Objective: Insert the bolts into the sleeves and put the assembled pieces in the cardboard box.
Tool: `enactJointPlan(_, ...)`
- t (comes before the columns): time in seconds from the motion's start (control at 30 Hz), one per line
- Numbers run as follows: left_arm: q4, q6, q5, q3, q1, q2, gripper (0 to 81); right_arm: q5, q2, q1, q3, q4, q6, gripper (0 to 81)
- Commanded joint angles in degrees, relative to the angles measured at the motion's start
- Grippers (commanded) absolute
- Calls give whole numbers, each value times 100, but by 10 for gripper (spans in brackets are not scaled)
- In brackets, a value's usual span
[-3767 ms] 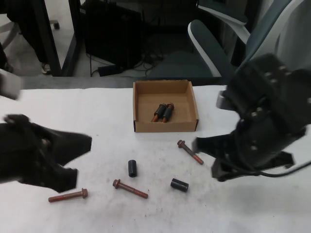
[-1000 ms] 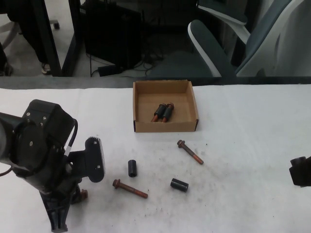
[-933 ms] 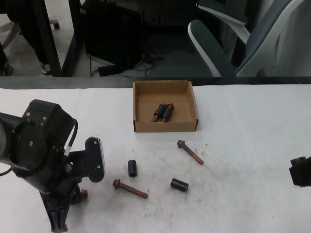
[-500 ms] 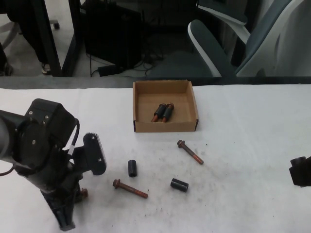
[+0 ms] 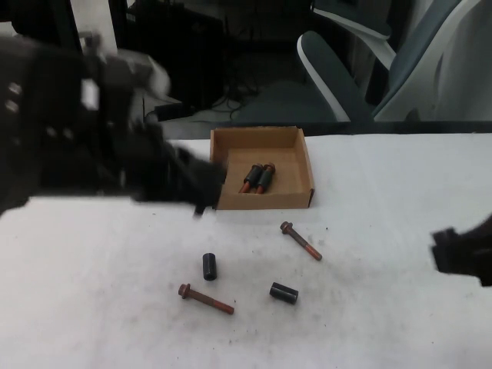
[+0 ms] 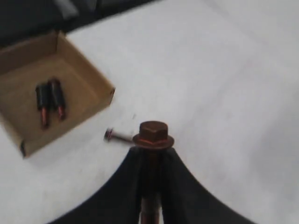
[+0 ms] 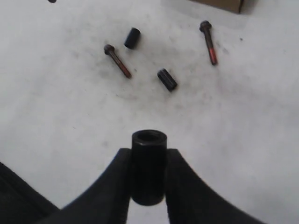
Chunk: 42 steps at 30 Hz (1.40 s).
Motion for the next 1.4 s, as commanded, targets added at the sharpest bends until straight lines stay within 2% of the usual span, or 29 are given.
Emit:
enactJointPlan(0.0, -592, -919, 254, 46, -17, -200, 8, -587, -30, -17, 351, -1291, -68, 0)
enactJointPlan(0.2, -2302, -2413, 484, 601, -17, -470, 8, -1735, 153, -17, 934, -3148, -42, 0)
enactJointPlan(0.33, -3671, -3465, 515, 1091, -17, -471, 8, -1974, 535, 97, 978, -3832, 68, 0)
enactJointPlan(0.43, -4157, -3897, 681, 1299, -17, -471, 8, -2387, 888, 225, 978, -4453, 68, 0)
enactJointPlan(0.83, -4121, -3934, 1472, 1320, -17, -471, 8, -2599, 1978, 806, 966, -6112, 684, 0)
enactJointPlan(1.13, -4083, -3872, 1858, 1329, 2, -471, 8, -2620, 2027, 860, 804, -6201, 702, 0)
enactJointPlan(1.37, -4083, -3921, 2193, 1329, 514, -471, 8, -2635, 2011, 847, 768, -5919, 663, 0)
